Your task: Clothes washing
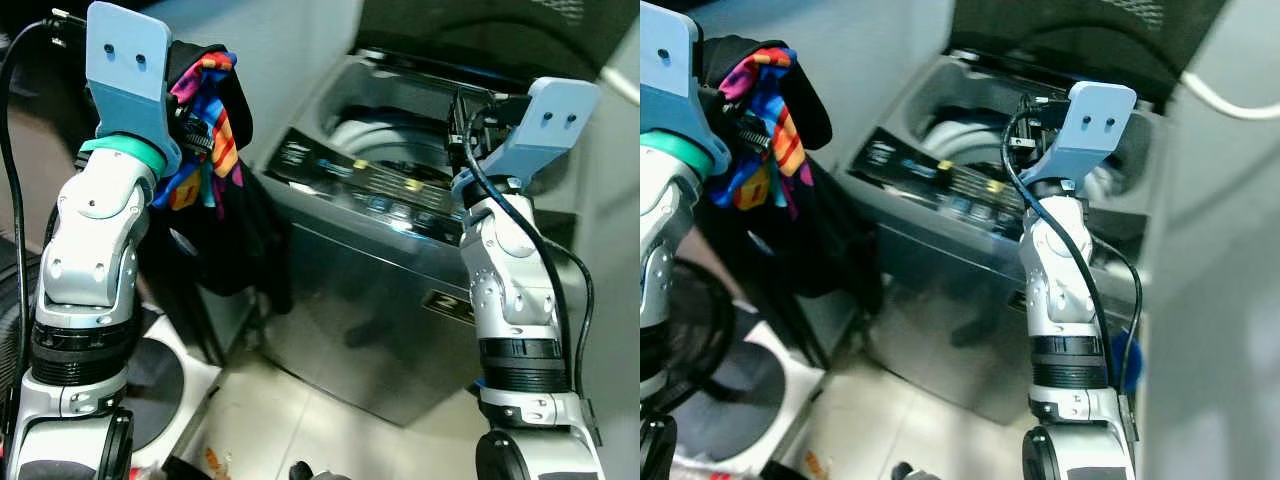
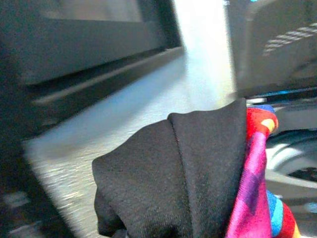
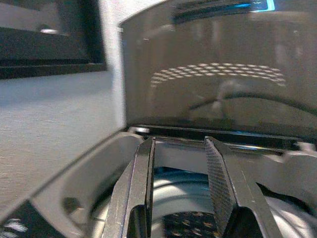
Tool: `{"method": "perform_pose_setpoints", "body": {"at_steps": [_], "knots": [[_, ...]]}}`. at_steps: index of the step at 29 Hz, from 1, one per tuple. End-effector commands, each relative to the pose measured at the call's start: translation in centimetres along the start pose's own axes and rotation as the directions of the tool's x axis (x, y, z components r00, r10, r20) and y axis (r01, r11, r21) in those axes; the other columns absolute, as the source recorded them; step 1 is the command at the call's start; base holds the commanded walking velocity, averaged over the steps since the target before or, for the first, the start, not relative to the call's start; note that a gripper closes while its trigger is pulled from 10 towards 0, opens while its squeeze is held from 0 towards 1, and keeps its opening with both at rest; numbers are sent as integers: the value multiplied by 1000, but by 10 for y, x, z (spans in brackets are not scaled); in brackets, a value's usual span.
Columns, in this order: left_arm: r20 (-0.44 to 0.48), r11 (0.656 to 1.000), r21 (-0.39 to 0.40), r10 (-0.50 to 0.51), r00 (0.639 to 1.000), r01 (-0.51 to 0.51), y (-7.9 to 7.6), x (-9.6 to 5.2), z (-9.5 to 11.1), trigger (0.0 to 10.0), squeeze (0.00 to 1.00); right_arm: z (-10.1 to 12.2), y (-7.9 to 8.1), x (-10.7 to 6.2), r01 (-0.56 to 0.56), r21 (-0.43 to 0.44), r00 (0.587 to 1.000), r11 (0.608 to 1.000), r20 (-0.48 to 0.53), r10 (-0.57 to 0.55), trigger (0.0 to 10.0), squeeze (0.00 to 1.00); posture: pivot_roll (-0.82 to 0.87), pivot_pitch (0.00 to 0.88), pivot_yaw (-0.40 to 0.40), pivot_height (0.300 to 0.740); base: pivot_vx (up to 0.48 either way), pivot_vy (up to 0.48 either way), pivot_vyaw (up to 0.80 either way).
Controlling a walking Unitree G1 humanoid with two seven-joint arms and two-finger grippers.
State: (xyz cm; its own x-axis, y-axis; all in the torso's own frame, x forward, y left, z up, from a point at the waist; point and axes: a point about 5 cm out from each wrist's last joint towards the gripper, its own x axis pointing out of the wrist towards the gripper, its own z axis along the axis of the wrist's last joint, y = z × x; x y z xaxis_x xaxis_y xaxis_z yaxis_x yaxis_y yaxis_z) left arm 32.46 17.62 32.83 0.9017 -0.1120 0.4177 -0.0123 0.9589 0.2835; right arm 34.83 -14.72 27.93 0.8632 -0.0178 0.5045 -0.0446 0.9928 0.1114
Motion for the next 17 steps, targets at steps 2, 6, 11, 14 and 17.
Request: {"method": "perform_pose_setpoints", "body": {"at_steps": [2,6,11,14,17], "knots": [[18,1000,0,4,1000,-4,0,-1,3,10000,0,0,-2,0,4,1,1000,1000,2,-4,10000,0,107,41,24,740,0,0,-800],[17,1000,-1,6,1000,-6,0,-2,3,10000,0,0,-2,0,4,2,1000,1000,0,-4,10000,0,106,41,22,740,0,0,-800],[16,1000,-2,9,1000,-9,0,-2,3,10000,0,0,-1,0,3,3,1000,1000,-1,-3,10000,0,107,41,21,740,0,0,-800],[19,1000,0,10,1000,-10,0,-2,3,10000,0,0,-1,0,3,5,1000,1000,0,-3,10000,0,107,41,21,740,0,0,-800],[23,1000,2,11,1000,-11,0,-2,3,10000,0,0,-1,0,3,5,1000,1000,0,-3,10000,0,107,41,20,740,0,0,-800]]}}
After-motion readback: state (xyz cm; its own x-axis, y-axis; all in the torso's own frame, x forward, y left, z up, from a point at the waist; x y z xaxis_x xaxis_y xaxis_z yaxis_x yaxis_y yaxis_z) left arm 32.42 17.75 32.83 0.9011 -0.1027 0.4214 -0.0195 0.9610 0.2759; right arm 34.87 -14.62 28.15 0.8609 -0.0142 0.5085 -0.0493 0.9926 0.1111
